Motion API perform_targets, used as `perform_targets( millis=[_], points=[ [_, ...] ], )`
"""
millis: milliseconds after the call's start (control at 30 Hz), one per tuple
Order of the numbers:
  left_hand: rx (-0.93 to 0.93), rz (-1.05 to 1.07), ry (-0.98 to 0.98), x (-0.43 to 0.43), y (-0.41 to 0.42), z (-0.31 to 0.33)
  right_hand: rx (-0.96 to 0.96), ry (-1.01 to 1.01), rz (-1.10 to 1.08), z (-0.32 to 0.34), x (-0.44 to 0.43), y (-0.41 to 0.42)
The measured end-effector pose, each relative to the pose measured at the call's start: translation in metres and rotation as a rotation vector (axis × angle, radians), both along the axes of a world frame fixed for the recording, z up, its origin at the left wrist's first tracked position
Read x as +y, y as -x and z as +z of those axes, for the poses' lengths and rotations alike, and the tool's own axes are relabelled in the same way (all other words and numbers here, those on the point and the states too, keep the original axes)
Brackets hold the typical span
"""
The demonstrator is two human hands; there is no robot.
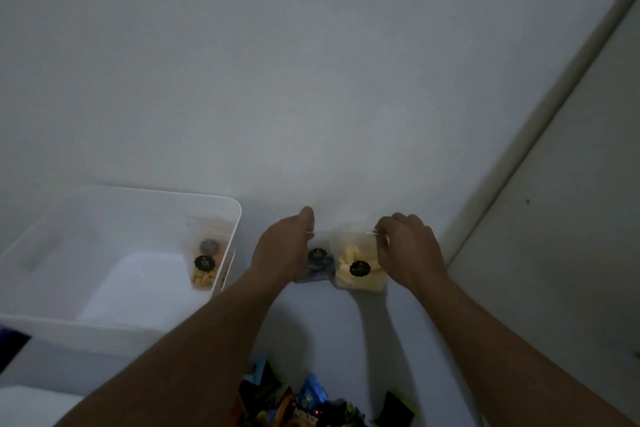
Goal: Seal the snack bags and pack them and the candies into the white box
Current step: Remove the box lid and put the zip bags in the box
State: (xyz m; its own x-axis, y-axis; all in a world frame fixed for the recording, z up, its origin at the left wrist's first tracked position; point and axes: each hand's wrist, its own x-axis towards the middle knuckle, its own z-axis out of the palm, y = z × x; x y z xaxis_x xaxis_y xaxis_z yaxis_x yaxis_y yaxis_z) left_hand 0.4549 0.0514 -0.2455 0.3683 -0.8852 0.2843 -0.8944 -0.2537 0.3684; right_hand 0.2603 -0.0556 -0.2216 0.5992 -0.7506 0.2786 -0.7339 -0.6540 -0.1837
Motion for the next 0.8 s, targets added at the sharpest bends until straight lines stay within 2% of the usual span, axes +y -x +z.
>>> perform_targets(
  millis=[67, 133, 367, 567, 733, 800],
  points=[
    [0.066, -0.067, -0.055, 0.006, 0.001, 0.019, 0.009, -0.014, 0.033, 0.018, 0.004, 0.002],
    [0.037, -0.119, -0.058, 0.010, -0.002, 0.041, 0.008, -0.033, 0.054, 0.040, 0.010, 0.003],
    [0.008, -0.147, 0.086, 0.036, -0.031, 0.122, 0.121, -0.009, 0.151, 0.125, 0.042, -0.006],
    [0.039, -0.134, 0.185, 0.077, -0.077, 0.185, -0.003, -0.070, 0.130, 0.174, 0.076, -0.030],
    [0.243, -0.169, 0.220, 0.119, -0.126, 0.223, -0.099, -0.125, 0.096, 0.201, 0.115, -0.067],
    [0.261, -0.165, 0.219, 0.136, -0.148, 0.232, -0.159, -0.158, 0.082, 0.208, 0.129, -0.086]
  ],
)
